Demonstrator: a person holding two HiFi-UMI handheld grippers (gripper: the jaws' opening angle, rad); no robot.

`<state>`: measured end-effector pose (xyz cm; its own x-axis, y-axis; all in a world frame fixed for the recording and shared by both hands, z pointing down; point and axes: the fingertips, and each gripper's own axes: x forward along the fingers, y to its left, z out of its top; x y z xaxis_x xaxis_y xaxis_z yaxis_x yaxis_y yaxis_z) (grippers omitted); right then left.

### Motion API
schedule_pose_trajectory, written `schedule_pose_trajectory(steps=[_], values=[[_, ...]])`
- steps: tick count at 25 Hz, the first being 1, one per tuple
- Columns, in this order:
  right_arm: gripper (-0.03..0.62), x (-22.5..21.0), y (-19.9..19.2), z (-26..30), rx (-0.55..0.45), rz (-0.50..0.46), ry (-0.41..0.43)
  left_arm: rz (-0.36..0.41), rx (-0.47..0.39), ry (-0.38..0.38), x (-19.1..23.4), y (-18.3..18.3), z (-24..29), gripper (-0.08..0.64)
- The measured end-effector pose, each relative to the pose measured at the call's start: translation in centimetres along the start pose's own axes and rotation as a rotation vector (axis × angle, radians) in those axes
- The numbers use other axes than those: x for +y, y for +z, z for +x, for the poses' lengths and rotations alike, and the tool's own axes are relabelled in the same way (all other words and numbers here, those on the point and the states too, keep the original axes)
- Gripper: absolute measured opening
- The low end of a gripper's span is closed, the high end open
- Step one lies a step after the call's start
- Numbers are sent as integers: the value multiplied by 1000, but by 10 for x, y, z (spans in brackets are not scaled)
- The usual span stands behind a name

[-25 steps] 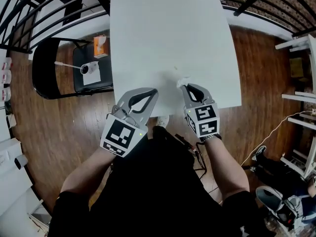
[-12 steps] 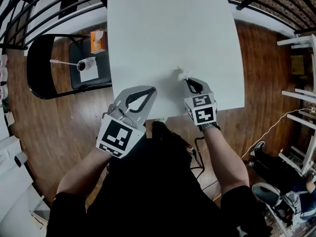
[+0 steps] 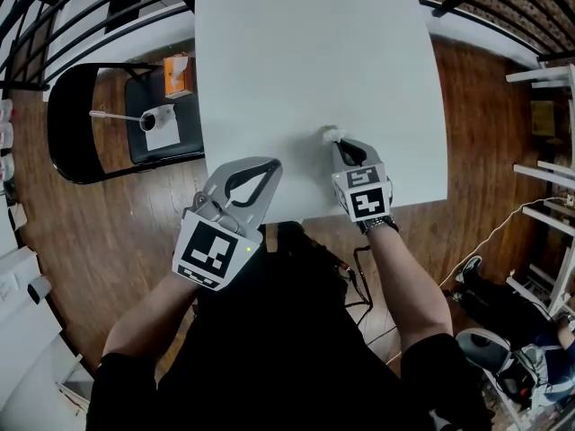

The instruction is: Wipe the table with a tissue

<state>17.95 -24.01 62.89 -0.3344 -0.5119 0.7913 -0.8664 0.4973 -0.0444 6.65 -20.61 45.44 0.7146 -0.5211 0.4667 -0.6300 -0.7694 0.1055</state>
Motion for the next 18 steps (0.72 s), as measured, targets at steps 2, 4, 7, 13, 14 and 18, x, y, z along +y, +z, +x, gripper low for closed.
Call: schedule_pose_trajectory(steps=[2,4,7,13,14,18], values=[[6,0,4,2,2,-3,0,-2,1,-1,2,1,0,15],[6,-1,9,4,1,-5,0,-4,1,-2,4,2,1,15],[6,-2,13,9,2,-9,0,-6,1,1,8,2,1,15],[6,1,23,18,2,-24,-1,-9,3,9,19,-2,-1,15],[6,0,24,20,2,-29,-3,-9,3,11,21,-2,-1,15],[6,2,30,24,2,-32,-2,-13,3,18,28,-3,-4,15]])
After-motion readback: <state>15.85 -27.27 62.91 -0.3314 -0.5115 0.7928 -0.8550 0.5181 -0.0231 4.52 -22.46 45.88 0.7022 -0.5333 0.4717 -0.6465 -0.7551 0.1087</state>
